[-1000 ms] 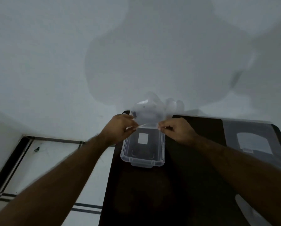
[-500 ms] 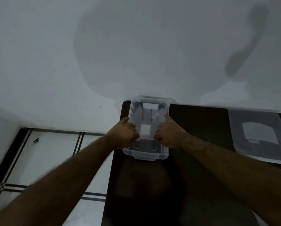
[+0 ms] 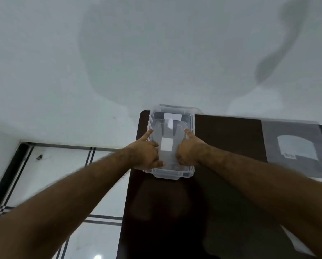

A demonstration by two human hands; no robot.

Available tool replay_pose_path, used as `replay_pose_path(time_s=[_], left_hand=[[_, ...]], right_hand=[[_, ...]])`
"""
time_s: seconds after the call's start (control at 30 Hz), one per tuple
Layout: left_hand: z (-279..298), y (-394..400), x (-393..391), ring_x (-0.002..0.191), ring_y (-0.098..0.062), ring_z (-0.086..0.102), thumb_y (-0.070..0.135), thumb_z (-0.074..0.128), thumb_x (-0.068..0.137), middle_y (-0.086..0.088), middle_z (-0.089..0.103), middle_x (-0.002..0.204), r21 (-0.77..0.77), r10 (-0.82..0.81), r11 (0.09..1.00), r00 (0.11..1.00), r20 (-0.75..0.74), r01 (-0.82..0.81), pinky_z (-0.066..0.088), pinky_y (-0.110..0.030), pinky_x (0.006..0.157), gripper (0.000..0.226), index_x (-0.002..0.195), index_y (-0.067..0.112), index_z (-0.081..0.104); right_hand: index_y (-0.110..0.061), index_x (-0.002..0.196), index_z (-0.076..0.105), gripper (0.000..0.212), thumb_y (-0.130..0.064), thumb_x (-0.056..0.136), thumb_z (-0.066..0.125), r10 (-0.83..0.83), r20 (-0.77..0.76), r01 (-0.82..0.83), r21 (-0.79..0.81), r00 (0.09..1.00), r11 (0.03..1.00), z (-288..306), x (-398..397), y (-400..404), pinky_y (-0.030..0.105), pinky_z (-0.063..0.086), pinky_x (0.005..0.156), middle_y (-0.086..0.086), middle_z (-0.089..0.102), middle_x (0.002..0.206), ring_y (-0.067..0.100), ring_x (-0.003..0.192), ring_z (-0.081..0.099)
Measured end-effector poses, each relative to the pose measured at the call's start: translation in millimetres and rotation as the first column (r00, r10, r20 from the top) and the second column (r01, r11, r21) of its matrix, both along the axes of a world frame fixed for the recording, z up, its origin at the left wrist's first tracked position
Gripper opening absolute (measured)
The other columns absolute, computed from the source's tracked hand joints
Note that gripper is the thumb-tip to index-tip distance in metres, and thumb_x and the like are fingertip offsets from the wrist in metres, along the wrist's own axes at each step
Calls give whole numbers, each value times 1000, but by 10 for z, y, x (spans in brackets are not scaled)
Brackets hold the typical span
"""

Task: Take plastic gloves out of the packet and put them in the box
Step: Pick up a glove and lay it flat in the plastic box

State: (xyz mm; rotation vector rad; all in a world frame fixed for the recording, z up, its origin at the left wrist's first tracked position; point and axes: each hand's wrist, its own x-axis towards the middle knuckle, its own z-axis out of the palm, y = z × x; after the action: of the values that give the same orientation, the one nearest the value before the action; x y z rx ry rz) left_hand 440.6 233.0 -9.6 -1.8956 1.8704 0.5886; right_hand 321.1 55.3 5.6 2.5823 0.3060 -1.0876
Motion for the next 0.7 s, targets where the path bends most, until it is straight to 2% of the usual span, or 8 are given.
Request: replay_pose_path(time_s=[0.1,0.23,0.37,0.47,0.57,0.7], left_hand=[[44,-44,22,158,-25,32,63,17,110,2,69,140,7,51,999,997,-66,-50,-17,-68,123,69,142,26,66],[-12,-87,20,158,-25,33,72,9,106,-1,68,142,73,19,997,999,-34,-16,-22,-67,121,82,150,25,59],[-48,-94,6,155,-23,37,78,-6,97,3,73,131,8,0,1000,1000,-16,1,-17,-68,123,100,121,27,77],[-14,-89,-52,152,-22,43,80,-11,95,4,77,120,-49,53,997,999,-6,-53,-16,-68,124,106,114,28,79],[199,-100,-202,145,-21,50,74,-8,100,7,78,108,-195,144,971,990,2,-141,-4,-67,126,99,105,30,80],[549,-172,-695,116,-18,64,65,10,106,7,74,97,-397,249,885,968,-38,-244,20,-58,125,76,92,29,75]], right_hand=[[-32,126,70,33,-46,105,50,-20,50,19,27,999,999,-85,4,35,71,5,125,-1,70,125,27,129,60],[-31,130,67,33,-47,103,55,-55,37,54,28,998,998,-147,13,115,70,3,125,-1,69,124,28,128,60],[-32,122,71,28,-47,103,56,-83,87,76,83,993,994,-143,-9,128,69,6,125,-3,70,116,25,122,62],[-30,117,71,24,-42,103,57,-140,165,117,140,976,983,-72,-98,89,68,8,125,-5,69,106,23,117,64],[-28,110,71,21,-35,103,52,-278,361,170,304,890,937,78,-312,-40,66,14,125,-3,70,105,22,113,64],[-24,118,73,27,-32,105,50,-426,529,169,465,734,869,268,-926,-255,59,20,128,0,74,122,24,127,62]])
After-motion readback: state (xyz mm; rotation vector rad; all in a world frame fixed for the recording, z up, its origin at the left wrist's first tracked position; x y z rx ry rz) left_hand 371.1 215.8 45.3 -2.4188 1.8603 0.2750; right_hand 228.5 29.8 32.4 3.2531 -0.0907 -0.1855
